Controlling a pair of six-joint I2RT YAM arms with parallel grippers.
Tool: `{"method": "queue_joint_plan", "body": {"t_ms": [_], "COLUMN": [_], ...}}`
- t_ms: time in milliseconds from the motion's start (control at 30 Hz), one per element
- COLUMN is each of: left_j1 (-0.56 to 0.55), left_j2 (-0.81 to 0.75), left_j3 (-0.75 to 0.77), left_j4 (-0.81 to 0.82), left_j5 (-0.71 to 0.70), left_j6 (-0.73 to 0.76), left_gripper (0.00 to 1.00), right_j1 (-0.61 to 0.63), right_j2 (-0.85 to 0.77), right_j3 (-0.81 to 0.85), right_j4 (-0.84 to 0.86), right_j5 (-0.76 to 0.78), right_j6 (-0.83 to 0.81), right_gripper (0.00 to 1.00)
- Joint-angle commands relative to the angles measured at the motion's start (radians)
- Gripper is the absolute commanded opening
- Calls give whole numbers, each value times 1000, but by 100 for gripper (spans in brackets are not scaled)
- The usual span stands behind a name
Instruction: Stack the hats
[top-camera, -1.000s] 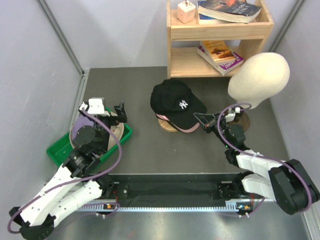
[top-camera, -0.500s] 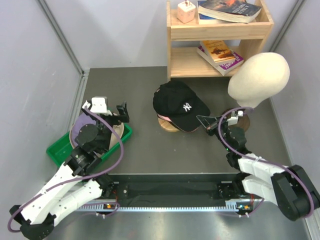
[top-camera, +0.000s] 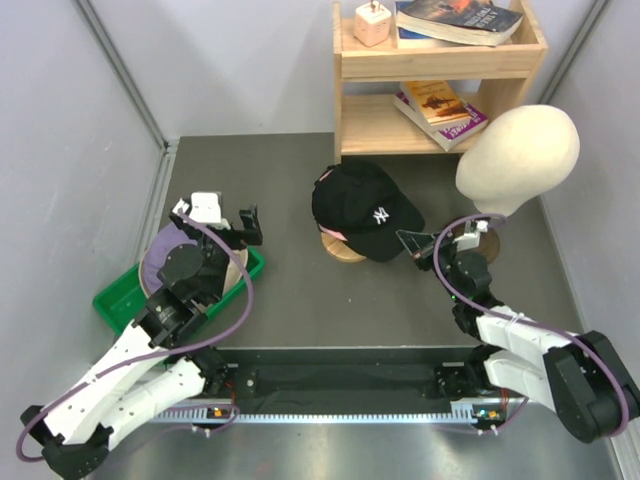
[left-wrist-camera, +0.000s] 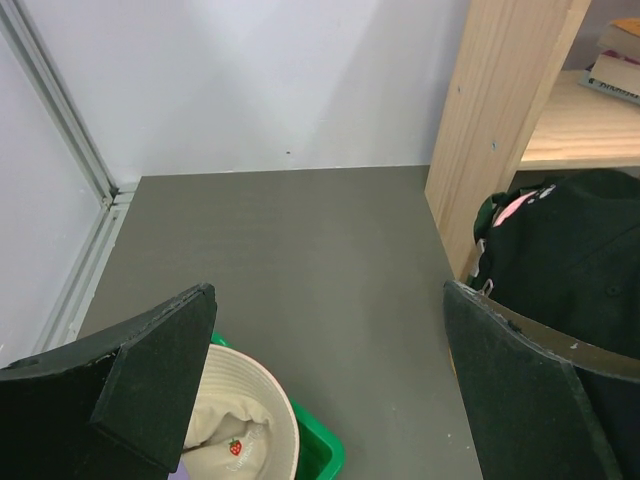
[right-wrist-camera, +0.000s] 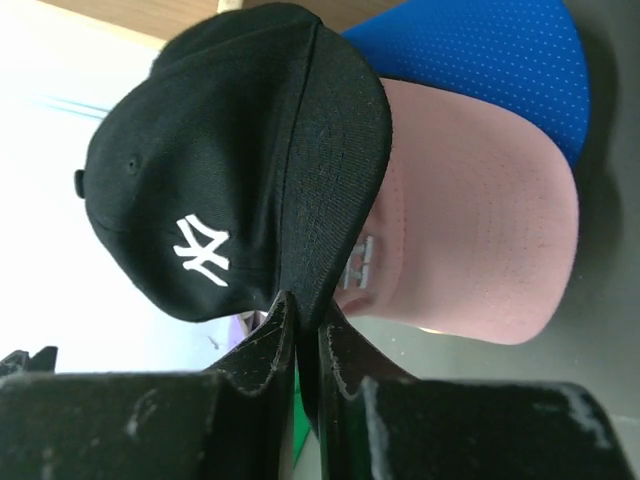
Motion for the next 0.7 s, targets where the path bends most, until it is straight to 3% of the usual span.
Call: {"method": "queue_joint_plan", "body": {"t_ms": [0, 167, 200, 300, 400, 667], "left_j1": [0, 0, 2, 0, 2, 2], "left_j2": [9, 16, 19, 21, 25, 29], "left_j3": [-2, -2, -2, -1, -2, 1], "left_j4": [18, 13, 11, 13, 11, 10], "left_j5": [15, 18, 19, 22, 25, 25], "left_j6": [-11, -13, -13, -14, -19, -17], "left_gripper": [99, 99, 99, 99, 99, 99], "right_j1": [-30, -30, -28, -28, -30, -30], "right_j2": [75, 71, 66, 40, 16, 13], "right_j3": [-1, -25, -30, -42, -50, -67], "right_j4": [-109, -66, -63, -52, -42, 18], "right_j5": [47, 25, 25, 17, 14, -44], "right_j6": [-110, -110, -110, -117, -125, -123], "right_gripper": [8, 26, 36, 54, 64, 71]}}
